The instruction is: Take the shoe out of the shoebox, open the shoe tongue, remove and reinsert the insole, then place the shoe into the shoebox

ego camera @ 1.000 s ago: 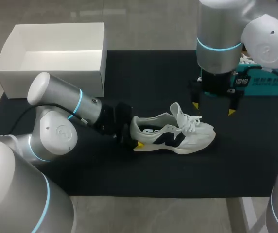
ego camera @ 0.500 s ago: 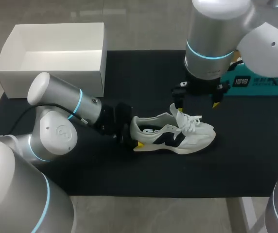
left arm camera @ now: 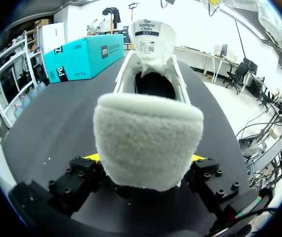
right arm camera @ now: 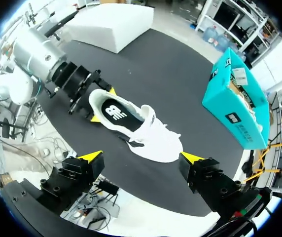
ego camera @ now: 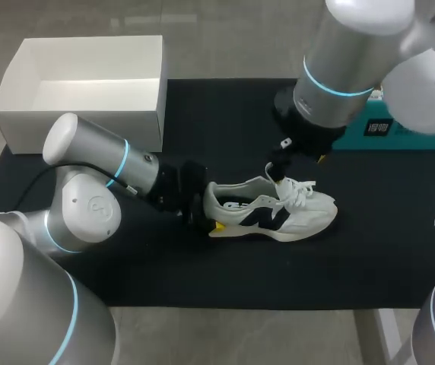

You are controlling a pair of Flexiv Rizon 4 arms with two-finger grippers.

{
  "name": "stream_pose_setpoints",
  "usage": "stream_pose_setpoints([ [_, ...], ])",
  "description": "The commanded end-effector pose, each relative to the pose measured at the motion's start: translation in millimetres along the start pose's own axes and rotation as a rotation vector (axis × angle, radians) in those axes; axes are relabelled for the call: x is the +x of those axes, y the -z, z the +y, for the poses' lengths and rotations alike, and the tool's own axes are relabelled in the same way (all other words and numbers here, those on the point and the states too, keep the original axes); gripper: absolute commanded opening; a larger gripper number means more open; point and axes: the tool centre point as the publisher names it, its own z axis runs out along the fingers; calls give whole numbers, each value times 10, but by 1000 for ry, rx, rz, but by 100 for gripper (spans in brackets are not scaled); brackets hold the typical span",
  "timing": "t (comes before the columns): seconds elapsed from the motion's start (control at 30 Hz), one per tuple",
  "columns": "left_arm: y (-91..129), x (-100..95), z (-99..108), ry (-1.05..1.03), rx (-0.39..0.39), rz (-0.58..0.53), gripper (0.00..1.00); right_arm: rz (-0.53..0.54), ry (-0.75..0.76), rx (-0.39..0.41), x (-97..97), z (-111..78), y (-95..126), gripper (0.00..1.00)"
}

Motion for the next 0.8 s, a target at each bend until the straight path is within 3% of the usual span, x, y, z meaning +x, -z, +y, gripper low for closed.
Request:
stream_pose_setpoints([
  [0.03, -5, -8, 5, 0, -2, 0, 0, 93, 128, -29, -71, -73, -21, 100],
  [0.1, -5, -8, 5, 0, -2, 0, 0, 93, 128, -29, -71, -73, -21, 100],
  [0.33, -5, -8, 5, 0, -2, 0, 0, -70, 361, 97, -87, 100, -126, 100],
  [0.47, -5, -8, 5, 0, -2, 0, 0, -78, 488, 79, -76, 234, -184, 100],
  [0.5, -5, -8, 5, 0, -2, 0, 0, -70, 498, 72, -79, 250, -198, 50],
  [0.53, -5, -8, 5, 0, -2, 0, 0, -56, 509, 70, -90, 282, -224, 15],
  [0.57, -5, -8, 5, 0, -2, 0, 0, -35, 526, 72, -93, 321, -254, 0],
  [0.8, -5, -8, 5, 0, -2, 0, 0, -8, 524, 105, -88, 363, -267, 0],
])
